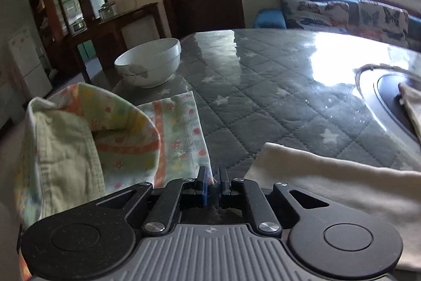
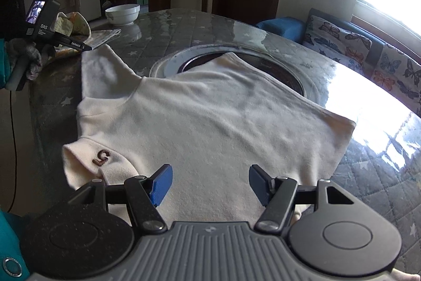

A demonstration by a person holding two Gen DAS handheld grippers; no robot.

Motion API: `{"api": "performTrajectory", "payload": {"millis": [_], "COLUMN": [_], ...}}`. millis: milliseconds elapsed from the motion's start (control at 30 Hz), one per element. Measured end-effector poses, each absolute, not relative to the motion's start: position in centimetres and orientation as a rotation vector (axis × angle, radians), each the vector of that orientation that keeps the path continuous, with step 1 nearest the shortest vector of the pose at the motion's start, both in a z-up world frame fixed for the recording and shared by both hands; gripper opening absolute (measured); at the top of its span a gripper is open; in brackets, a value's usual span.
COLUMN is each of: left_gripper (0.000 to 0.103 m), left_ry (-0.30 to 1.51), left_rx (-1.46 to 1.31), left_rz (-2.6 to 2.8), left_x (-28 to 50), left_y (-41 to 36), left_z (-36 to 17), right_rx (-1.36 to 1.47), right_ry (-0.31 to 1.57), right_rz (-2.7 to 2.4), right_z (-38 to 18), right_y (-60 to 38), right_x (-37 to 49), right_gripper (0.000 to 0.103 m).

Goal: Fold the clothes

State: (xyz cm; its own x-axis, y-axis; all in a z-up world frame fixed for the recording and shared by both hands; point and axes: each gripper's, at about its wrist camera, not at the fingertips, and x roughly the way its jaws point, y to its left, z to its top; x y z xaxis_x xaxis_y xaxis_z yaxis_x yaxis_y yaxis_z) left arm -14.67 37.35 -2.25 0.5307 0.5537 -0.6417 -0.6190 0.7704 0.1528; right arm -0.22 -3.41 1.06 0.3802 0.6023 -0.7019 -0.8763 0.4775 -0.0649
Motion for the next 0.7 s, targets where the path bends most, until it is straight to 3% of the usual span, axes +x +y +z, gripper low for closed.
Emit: {"api": "performTrajectory", "payload": {"millis": [67, 133, 200, 233, 333, 433, 500, 567, 633, 700], "left_gripper": [0.009, 0.017, 0.039, 0.044, 0.047, 0.045, 0.024, 0.01, 0.004, 0.002], "left_ry": [0.718, 0.716, 0.722, 0.726, 0.735, 0.74, 0.737, 0.731, 0.727, 0.722], "left_rx": [-0.106, -0.1, -0.101, -0.105, -0.117, -0.118, -0.12, -0.122, -0.094, -0.065], "left_rz": [0.679, 0.655, 0.652, 0.66, 0.685, 0.673, 0.647, 0.618, 0.616, 0.628], "left_x": [-15.2, -15.3, -15.2, -15.0, -14.6, -14.3, -14.1, -14.0, -13.8, -13.5], "left_y": [36.7, 35.9, 35.6, 35.8, 36.2, 36.3, 36.2, 35.9, 35.5, 35.1], "left_z": [-2.0, -1.9, -2.0, -2.0, -2.1, -2.3, -2.4, -2.4, -2.5, -2.6], "right_rx": [-0.466, -0.461, -0.458, -0.453, -0.444, -0.469, -0.48, -0.481, -0.483, -0.508], "right_ry": [0.665, 0.665, 0.671, 0.676, 0.688, 0.677, 0.671, 0.663, 0.659, 0.675], "right_rz": [1.009, 1.035, 1.073, 1.1, 1.193, 1.267, 1.306, 1.343, 1.381, 1.397], "right_z": [1.3, 1.4, 1.5, 1.5, 1.6, 1.5, 1.5, 1.6, 1.6, 1.2], "right_y": [-3.0, -2.6, -1.9, -1.5, -0.4, 1.0, 1.8, 2.6, 3.4, 4.1], "right_x": [-0.4, -0.6, -1.0, -1.2, -2.3, -3.6, -4.4, -5.0, -5.5, -5.7], "right_gripper": [0.066, 0.066, 0.066, 0.066, 0.065, 0.065, 0.065, 0.064, 0.063, 0.054]}}
